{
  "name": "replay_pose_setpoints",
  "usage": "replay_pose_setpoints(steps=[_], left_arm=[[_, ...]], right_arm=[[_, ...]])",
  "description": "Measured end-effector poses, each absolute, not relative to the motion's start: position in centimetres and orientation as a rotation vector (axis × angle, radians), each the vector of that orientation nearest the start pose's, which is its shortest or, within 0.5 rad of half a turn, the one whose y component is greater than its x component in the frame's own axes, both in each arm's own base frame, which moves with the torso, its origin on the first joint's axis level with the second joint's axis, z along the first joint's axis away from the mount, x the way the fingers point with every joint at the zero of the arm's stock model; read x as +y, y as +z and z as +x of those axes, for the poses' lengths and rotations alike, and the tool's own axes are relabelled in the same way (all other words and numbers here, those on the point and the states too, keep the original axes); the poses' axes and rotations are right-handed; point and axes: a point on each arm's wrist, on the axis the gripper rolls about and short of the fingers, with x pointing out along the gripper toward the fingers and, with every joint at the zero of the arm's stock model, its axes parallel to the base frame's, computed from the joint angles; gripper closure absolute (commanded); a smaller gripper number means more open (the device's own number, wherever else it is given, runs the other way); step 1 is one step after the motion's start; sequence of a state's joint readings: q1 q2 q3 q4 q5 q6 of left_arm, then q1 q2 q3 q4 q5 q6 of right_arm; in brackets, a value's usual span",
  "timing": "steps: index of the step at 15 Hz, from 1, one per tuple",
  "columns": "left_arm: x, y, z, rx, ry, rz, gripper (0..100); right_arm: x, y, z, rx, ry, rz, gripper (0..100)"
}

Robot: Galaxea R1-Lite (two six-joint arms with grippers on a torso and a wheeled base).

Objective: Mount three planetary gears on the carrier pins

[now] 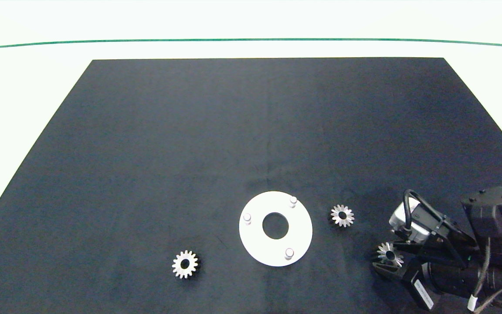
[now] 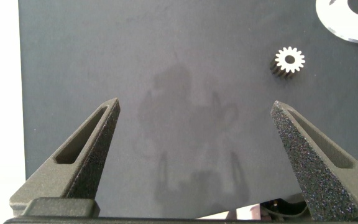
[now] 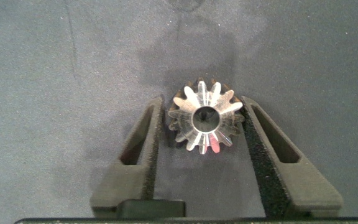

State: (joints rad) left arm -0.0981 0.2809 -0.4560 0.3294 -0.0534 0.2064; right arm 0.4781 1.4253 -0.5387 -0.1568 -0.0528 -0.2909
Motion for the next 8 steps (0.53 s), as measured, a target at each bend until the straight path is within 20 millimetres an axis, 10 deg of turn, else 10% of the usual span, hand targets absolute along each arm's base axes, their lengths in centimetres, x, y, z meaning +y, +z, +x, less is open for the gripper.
replay_pose_setpoints(steps=[8], left_arm=[[0.16, 17.26, -2.82, 0.136, -0.166, 0.206, 0]], right_arm=[[9.16, 14.08, 17.96, 0.649, 0.507, -0.468, 72]])
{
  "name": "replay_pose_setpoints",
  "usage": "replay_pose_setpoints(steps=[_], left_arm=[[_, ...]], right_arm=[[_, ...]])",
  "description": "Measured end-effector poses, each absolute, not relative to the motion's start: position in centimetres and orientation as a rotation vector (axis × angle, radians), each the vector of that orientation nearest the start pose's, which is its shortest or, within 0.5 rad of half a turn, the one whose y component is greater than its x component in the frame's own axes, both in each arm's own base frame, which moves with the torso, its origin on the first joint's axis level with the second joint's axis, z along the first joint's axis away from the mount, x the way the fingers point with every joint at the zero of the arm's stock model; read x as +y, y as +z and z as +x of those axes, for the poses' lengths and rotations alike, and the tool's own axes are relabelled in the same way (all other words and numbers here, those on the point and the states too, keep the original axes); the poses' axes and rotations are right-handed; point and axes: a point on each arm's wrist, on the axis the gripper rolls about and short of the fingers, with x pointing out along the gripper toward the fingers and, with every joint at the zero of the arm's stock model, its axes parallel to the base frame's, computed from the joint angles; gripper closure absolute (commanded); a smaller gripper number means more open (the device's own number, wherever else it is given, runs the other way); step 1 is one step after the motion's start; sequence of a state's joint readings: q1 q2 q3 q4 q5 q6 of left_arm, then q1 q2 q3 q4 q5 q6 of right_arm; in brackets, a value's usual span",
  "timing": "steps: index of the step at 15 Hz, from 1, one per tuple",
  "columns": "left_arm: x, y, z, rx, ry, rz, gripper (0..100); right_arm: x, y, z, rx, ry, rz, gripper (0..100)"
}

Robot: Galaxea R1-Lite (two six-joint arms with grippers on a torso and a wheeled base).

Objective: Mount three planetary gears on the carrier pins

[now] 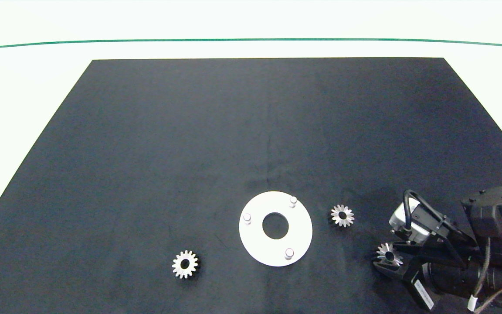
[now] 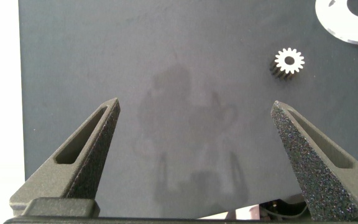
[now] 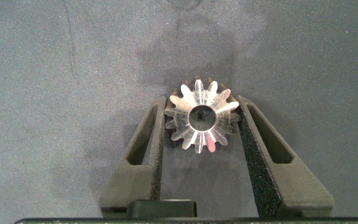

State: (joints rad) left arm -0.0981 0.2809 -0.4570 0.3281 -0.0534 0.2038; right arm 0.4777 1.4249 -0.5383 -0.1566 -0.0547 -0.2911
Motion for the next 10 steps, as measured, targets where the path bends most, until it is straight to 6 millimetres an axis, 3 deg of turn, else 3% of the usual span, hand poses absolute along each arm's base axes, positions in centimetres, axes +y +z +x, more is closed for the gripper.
replay_pose_setpoints(steps=[10], left_arm=[[0.16, 17.23, -2.79, 0.138, -0.167, 0.208, 0]], right_arm=[[9.10, 13.98, 17.90, 0.654, 0.506, -0.470, 91]])
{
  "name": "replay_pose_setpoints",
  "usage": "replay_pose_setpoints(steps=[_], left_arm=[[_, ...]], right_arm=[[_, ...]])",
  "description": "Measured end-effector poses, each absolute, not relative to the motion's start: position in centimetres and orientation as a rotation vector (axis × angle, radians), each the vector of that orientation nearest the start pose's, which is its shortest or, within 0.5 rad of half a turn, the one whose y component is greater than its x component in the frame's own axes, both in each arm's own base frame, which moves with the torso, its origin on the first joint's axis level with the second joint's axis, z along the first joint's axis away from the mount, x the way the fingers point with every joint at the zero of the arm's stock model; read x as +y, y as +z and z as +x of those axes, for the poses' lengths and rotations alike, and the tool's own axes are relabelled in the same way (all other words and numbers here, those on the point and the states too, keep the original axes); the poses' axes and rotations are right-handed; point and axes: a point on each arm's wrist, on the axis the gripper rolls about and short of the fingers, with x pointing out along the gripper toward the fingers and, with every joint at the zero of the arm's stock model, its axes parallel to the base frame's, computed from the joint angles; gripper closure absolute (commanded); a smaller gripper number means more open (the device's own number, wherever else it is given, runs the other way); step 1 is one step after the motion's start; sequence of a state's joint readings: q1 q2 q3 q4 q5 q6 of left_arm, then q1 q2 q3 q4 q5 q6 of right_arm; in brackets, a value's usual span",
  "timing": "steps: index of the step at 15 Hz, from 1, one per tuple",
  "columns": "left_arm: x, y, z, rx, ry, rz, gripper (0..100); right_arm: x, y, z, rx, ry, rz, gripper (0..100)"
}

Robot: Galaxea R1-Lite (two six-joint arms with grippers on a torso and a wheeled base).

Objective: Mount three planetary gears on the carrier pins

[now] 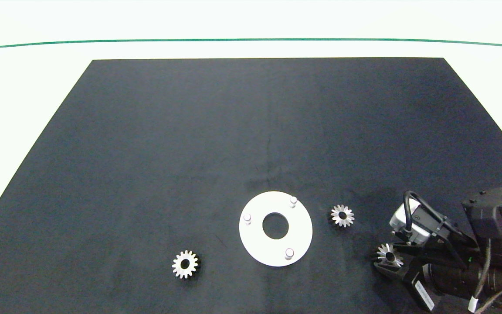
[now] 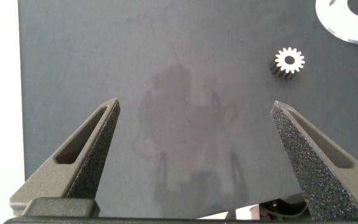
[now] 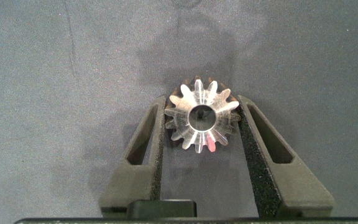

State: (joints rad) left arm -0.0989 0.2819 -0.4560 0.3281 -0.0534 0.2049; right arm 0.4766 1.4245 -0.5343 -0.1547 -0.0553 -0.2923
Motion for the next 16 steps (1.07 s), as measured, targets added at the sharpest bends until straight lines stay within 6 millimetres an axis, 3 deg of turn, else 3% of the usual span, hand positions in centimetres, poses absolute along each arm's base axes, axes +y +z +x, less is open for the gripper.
replay_pose_setpoints(steps=[4, 11, 16], left_arm=[[0.2, 17.2, -2.8, 0.140, -0.173, 0.208, 0], [0.2, 17.0, -2.7, 0.148, -0.180, 0.208, 0], [0.2, 16.9, -2.6, 0.152, -0.191, 0.209, 0]], right_arm=[[9.1, 14.0, 17.9, 0.654, 0.505, -0.471, 100], [9.0, 14.3, 17.8, 0.669, 0.505, -0.476, 100], [9.1, 17.1, 16.6, 0.659, 0.536, -0.487, 100]])
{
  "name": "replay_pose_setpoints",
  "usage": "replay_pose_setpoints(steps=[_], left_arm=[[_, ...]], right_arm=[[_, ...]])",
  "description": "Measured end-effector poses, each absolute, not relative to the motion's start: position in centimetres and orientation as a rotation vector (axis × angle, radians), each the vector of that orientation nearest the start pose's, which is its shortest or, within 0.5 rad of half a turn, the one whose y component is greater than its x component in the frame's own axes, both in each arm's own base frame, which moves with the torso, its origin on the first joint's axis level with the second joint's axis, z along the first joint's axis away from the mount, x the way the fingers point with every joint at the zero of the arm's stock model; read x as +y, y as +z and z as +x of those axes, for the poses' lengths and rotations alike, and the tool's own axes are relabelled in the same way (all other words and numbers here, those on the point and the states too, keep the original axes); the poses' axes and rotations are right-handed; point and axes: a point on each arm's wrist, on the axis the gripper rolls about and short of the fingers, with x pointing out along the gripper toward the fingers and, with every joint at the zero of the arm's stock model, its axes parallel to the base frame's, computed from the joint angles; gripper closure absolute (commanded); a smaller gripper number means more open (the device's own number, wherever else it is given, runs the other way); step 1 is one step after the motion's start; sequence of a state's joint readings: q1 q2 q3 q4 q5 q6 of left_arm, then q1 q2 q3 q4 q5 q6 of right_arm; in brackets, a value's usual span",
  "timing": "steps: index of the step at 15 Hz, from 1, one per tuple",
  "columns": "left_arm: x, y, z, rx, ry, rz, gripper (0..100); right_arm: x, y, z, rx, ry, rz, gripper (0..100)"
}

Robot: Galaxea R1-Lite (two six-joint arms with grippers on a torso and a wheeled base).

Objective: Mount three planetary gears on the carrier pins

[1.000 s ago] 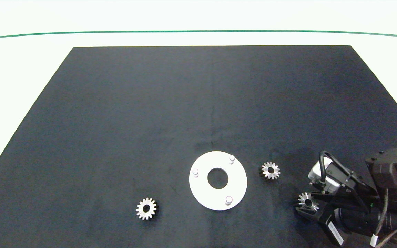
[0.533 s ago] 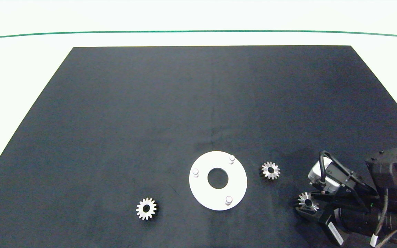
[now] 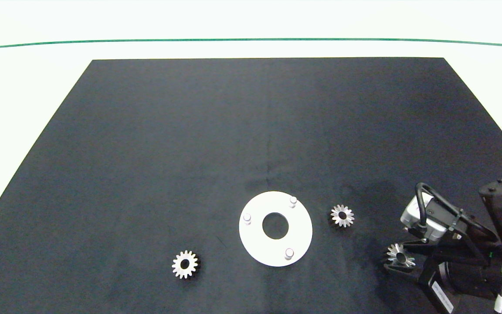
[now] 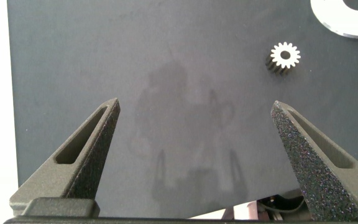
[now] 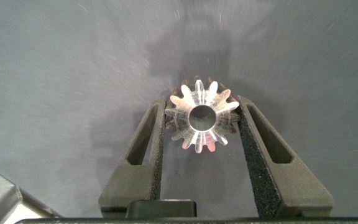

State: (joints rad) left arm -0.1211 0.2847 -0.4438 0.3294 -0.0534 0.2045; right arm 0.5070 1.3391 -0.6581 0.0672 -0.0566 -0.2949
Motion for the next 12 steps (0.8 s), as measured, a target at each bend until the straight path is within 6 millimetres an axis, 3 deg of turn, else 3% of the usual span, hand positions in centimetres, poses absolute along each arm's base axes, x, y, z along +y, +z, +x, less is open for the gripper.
replay_pose_setpoints(steps=[3, 7, 12], left_arm=[[0.2, 16.9, -2.6, 0.155, -0.191, 0.209, 0], [0.2, 16.9, -2.6, 0.155, -0.190, 0.209, 0], [0.2, 16.9, -2.6, 0.156, -0.188, 0.209, 0]], right_arm=[[9.8, 18.6, 15.6, 0.581, 0.575, -0.495, 100], [11.3, 19.2, 14.1, 0.530, 0.605, -0.557, 100], [13.7, 20.3, 13.9, 0.477, 0.671, -0.583, 100]])
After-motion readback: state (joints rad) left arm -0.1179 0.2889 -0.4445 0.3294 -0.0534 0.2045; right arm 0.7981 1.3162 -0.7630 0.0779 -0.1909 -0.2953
